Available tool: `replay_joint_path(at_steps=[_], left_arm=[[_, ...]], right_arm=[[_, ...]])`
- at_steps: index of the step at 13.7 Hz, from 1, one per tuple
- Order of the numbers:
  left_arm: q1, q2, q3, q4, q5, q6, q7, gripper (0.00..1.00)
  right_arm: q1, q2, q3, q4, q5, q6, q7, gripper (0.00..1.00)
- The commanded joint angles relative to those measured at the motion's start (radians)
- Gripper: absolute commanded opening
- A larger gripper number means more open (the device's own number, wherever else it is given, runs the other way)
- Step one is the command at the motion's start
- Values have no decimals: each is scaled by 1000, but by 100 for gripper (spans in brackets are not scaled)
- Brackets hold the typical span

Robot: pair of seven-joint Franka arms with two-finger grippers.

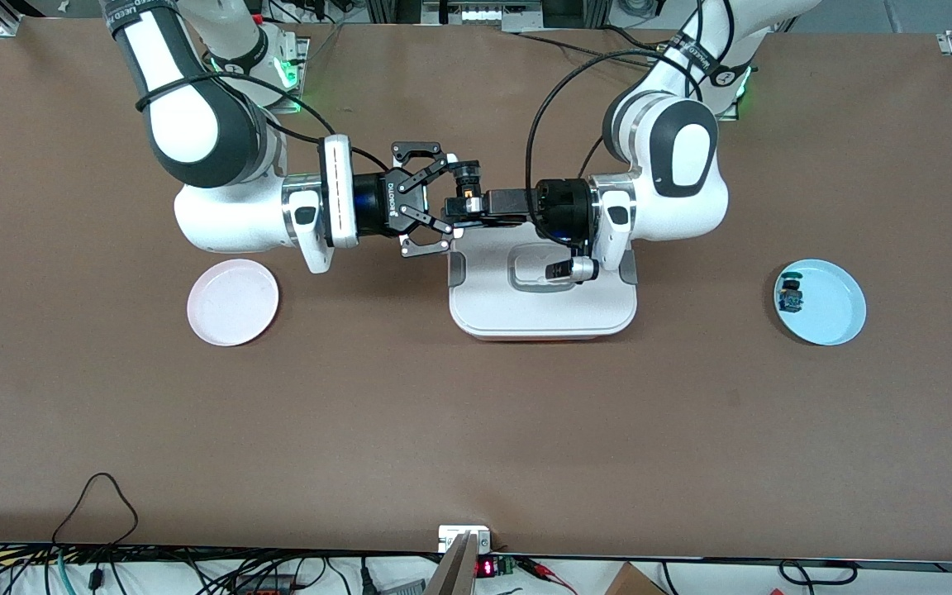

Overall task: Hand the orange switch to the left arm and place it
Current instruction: 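Grasp the orange switch with the left gripper above the box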

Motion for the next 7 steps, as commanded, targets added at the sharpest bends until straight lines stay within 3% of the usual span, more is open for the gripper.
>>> replay_joint_path(at_steps=[1, 7], left_arm=[[6, -27, 0, -11, -15, 6, 4, 74], [33, -48, -2, -16, 100, 4, -31, 70]], right_arm=[[20, -5, -1, -4, 31, 17, -11, 1], [11, -6, -4, -7, 21, 14, -8, 1]])
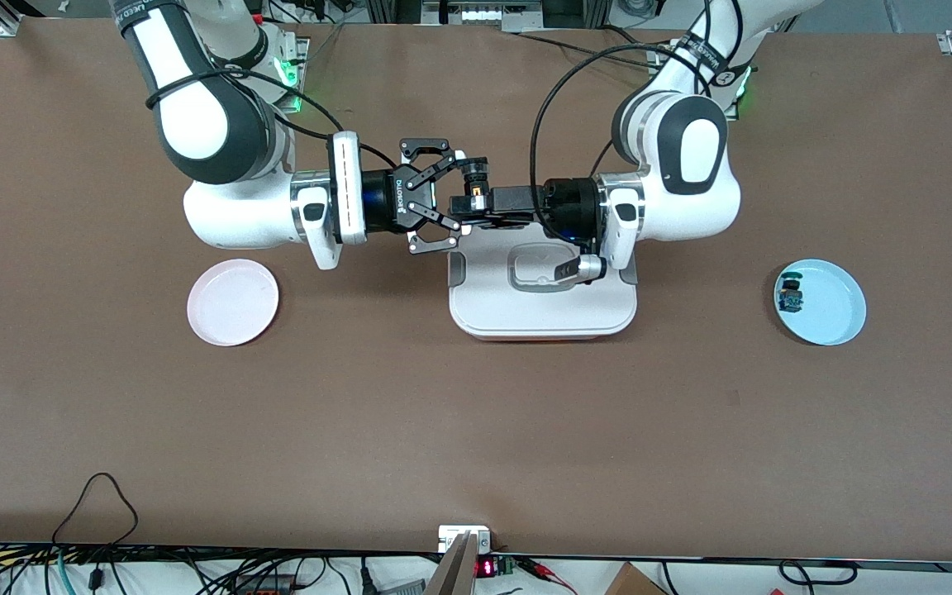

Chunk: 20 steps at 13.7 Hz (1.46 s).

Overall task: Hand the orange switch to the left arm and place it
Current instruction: 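Grasp the orange switch with the left gripper above the box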

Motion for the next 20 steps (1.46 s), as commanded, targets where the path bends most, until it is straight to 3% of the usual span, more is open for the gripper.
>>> replay_joint_path(at_steps=[1, 3, 5, 9, 20], left_arm=[[10, -32, -3, -16, 24, 2, -26, 68], [11, -44, -2, -22, 24, -19, -44, 61], [8, -46, -2, -22, 25, -23, -49, 42], [25, -56, -2, -36, 48, -26, -50, 24], [28, -56, -3, -32, 84, -26, -52, 18]], right_arm=[[-2, -8, -2, -8, 12, 3, -8, 1], [-2, -8, -2, -11, 12, 3, -8, 1], [-2, -8, -2, -11, 14, 4, -8, 1], [-2, -8, -2, -11, 14, 4, -8, 1], [-2, -8, -2, -11, 14, 3, -11, 1]])
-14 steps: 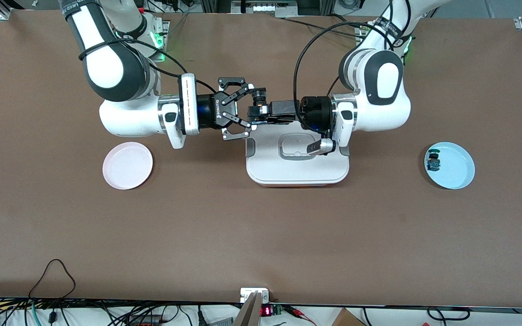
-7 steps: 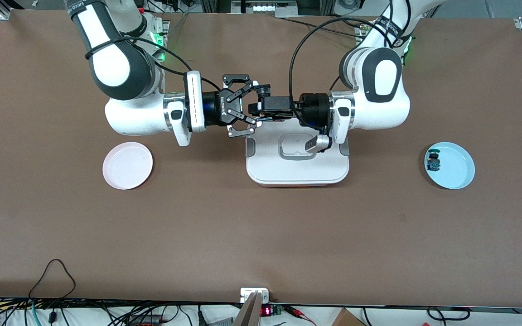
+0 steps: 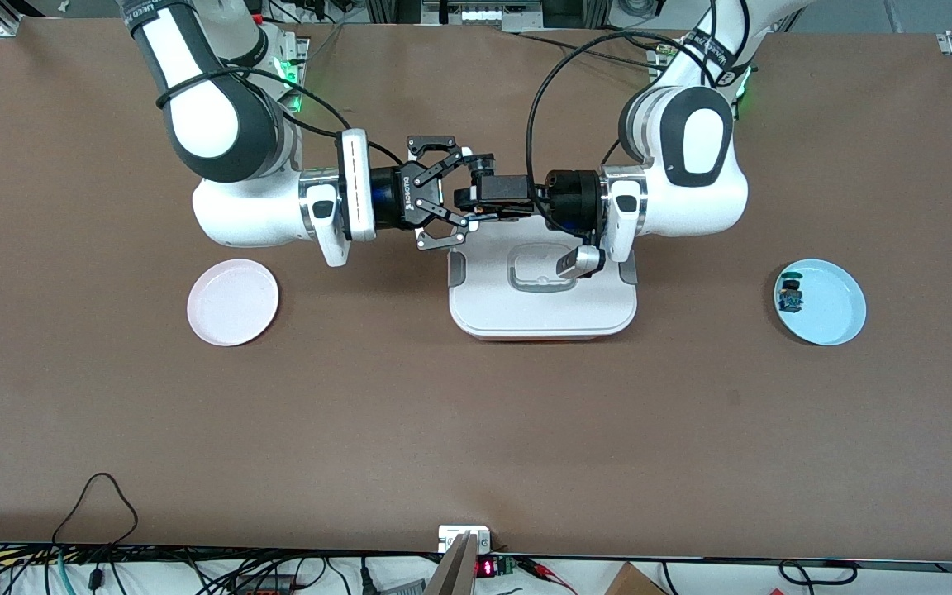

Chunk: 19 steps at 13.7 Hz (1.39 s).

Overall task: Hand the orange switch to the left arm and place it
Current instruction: 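Open the right gripper while the left gripper pulls the switch away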

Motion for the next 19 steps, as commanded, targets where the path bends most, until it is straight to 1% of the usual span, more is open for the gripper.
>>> replay_joint_path(at_steps=[1, 2, 4, 5, 6, 7, 8, 9, 14, 15, 16, 19], left_arm=[[26, -36, 4, -27, 27, -12, -21, 18], [26, -36, 4, -25, 27, -12, -21, 17], [26, -36, 4, -25, 27, -12, -21, 12], [26, -36, 4, -25, 27, -12, -21, 12], [26, -36, 4, -24, 27, -12, -21, 12], [26, -36, 4, -22, 27, -12, -21, 12], [26, -34, 4, -22, 27, -12, -21, 12], [26, -34, 4, -22, 29, -12, -21, 12], [27, -33, 9, -21, 40, -14, -21, 12], [40, -33, 10, -21, 82, -15, -23, 12], [68, -31, 9, -16, 171, -35, -26, 12], [158, -27, 12, 7, 444, -154, -99, 12]], right_arm=[[-13, -11, -9, -10, 12, -1, -10, 1], [-13, -11, -9, -10, 12, -1, -12, 1], [-13, -11, -11, -10, 10, -1, -13, 1], [-13, -11, -11, -10, 10, -1, -13, 2], [-13, -11, -11, -11, 10, -2, -7, 9], [-13, -11, -11, -11, 10, -4, 0, 33], [-13, -12, -11, -11, 11, -1, 3, 86], [-13, -14, -11, -13, 12, 1, 6, 100], [-13, -22, -11, -23, 12, -1, 10, 100], [-13, -22, -11, -23, 13, 1, 10, 100], [-14, -22, -11, -23, 13, 1, 10, 100], [-23, -23, -14, -23, 13, -1, 8, 100]])
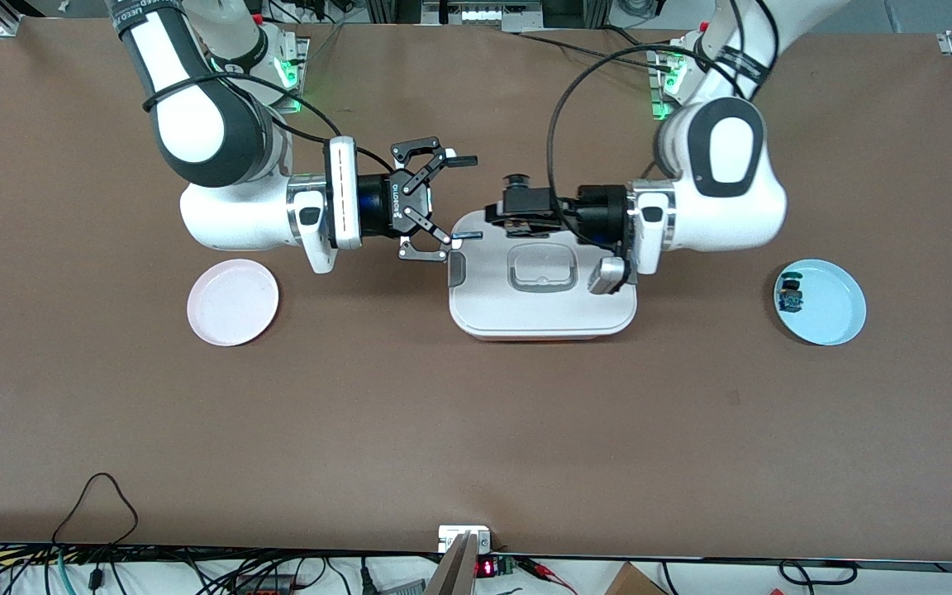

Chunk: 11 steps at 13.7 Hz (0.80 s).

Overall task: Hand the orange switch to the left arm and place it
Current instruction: 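Open the right gripper while the left gripper pulls the switch away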

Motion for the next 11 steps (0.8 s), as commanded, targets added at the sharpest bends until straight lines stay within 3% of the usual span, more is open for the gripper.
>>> replay_joint_path(at_steps=[1, 3, 11], left_arm=[[74, -26, 2, 5, 230, -86, -88, 12], [100, -20, 7, 22, 384, -124, -123, 12], [247, 32, 25, 56, 1247, -222, -288, 12]], right_arm=[[-12, -21, 0, -21, 13, -4, 3, 100], [-16, -23, 0, -21, 13, -10, 3, 100], [-56, -26, 0, -35, 11, -38, 33, 100]])
